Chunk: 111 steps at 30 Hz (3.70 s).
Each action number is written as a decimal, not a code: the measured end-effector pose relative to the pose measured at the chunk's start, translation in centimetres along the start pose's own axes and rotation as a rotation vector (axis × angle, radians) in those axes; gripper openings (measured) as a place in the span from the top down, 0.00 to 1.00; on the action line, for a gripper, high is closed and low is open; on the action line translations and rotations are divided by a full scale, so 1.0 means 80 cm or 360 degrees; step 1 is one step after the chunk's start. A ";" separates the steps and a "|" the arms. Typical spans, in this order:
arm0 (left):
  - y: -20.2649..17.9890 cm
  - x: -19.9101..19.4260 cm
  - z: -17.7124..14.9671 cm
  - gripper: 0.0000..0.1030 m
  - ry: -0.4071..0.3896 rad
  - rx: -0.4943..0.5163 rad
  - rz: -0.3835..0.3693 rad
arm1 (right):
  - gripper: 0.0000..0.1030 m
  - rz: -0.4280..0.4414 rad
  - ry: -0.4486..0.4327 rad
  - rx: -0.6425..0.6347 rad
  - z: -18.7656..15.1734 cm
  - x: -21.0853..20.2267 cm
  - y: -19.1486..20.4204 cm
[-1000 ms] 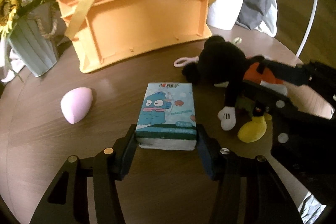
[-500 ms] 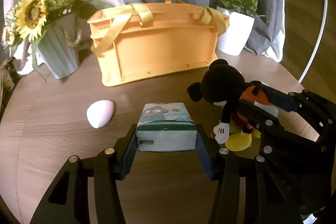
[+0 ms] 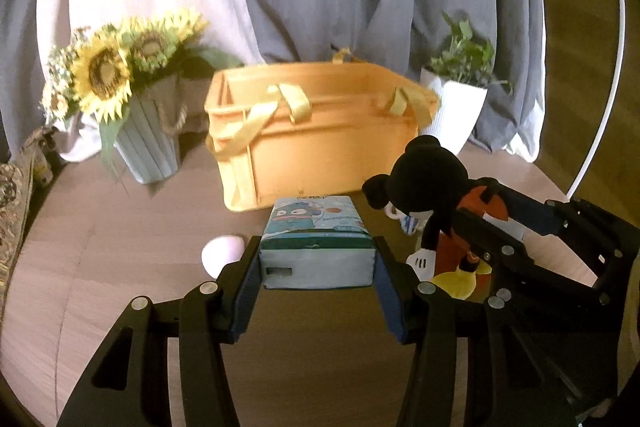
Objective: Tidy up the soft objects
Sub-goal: 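Lift the tissue pack and Mickey plush over the orange crate with both tools, then open the left tool to drop the tissue pack while the right tool drops Mickey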
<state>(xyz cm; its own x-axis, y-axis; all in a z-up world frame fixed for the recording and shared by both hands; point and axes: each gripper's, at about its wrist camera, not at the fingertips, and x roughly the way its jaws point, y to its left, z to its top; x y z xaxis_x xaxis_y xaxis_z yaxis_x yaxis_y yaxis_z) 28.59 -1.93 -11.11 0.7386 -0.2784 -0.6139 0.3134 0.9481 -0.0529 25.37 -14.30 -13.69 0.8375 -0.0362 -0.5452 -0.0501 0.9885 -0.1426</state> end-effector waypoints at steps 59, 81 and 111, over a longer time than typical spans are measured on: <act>0.039 -0.035 0.174 0.50 -0.0560 0.0065 0.0094 | 0.65 -0.0092 -0.0543 0.0108 0.171 -0.016 -0.031; 0.061 0.078 0.217 0.50 -0.0445 0.0049 0.0097 | 0.65 -0.0033 -0.0466 0.0166 0.202 0.088 -0.056; 0.058 0.205 0.202 0.32 -0.0170 0.0052 0.0052 | 0.50 -0.0022 -0.0125 0.0248 0.179 0.238 -0.076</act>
<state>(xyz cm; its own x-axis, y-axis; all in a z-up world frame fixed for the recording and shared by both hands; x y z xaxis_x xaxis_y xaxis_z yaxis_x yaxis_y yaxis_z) 51.79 -4.58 -8.67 0.8077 -0.2641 -0.5272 0.3064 0.9519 -0.0074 49.43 -18.93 -11.40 0.8777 -0.0446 -0.4772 0.0419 0.9990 -0.0163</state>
